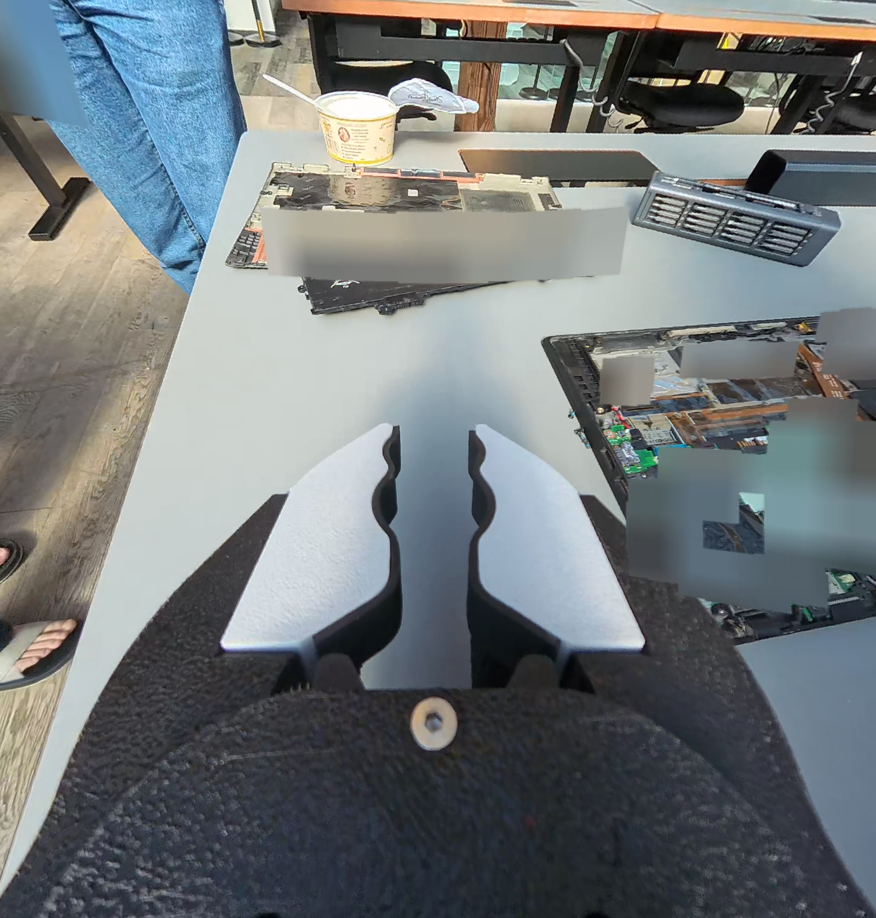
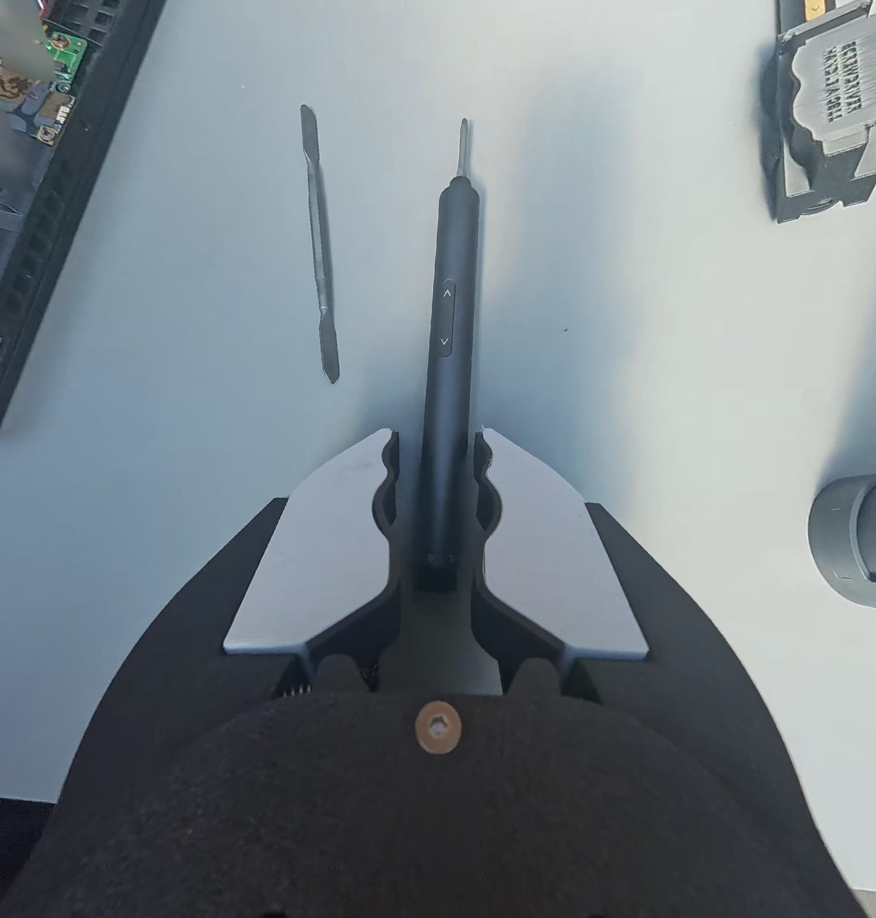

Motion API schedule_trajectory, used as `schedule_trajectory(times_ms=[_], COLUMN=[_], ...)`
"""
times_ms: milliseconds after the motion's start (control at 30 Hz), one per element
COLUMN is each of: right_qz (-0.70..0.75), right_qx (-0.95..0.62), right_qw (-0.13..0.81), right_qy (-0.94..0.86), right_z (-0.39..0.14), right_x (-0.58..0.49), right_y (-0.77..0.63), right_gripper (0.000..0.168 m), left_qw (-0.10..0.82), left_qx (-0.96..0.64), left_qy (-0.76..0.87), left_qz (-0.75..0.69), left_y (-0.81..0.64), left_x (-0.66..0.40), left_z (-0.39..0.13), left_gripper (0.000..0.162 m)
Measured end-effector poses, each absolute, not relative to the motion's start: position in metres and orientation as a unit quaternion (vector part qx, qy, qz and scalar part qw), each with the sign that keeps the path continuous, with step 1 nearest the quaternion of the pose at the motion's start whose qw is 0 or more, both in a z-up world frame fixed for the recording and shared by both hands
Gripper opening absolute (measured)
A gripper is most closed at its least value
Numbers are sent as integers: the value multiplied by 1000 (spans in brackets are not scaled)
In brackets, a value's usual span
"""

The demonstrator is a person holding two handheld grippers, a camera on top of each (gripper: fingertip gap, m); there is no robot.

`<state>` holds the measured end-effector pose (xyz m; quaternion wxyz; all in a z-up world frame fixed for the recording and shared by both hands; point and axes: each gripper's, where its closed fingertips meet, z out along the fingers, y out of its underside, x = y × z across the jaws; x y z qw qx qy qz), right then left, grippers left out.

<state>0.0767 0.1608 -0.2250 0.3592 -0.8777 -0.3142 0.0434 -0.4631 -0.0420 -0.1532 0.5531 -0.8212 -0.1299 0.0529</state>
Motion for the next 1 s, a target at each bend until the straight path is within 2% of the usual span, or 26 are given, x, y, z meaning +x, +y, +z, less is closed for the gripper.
schedule_trajectory(times_ms=[267, 533, 667, 700, 733, 767, 800, 933, 967, 1000], right_qz=[50, 105, 143, 148, 149, 156, 173, 218, 216, 214], right_qx=[-875, -797, -783, -781, -774, -767, -764, -761, -762, -766], right_qw=[364, 513, 528, 531, 543, 553, 551, 547, 547, 543], right_qy=[-317, -301, -297, -295, -290, -287, -289, -274, -270, -270], right_z=[-217, -137, -129, -130, -128, -126, -126, -123, -123, -124], right_x=[76, 39, 15, 12, 11, 10, 7, 3, 3, 3], right_y=[158, 150, 138, 136, 134, 132, 129, 126, 127, 129], right_gripper=[43, 39, 41, 36, 17, 0, 0, 0, 9, 26], left_qw=[550, 564, 575, 575, 574, 577, 586, 589, 592, 594], left_qx=[-824, -811, -805, -805, -806, -804, -799, -800, -798, -796], left_qy=[-121, -129, -121, -118, -114, -106, -97, -91, -93, -98], left_qz=[65, 87, 85, 87, 91, 94, 92, 72, 68, 68], left_y=[-43, -54, -55, -55, -56, -58, -60, -64, -65, -66], left_x=[-463, -464, -456, -455, -453, -451, -447, -443, -443, -445], left_z=[-151, -140, -132, -131, -131, -129, -126, -126, -127, -127], left_gripper=[27, 26, 44, 48, 47, 31, 0, 0, 1, 9])
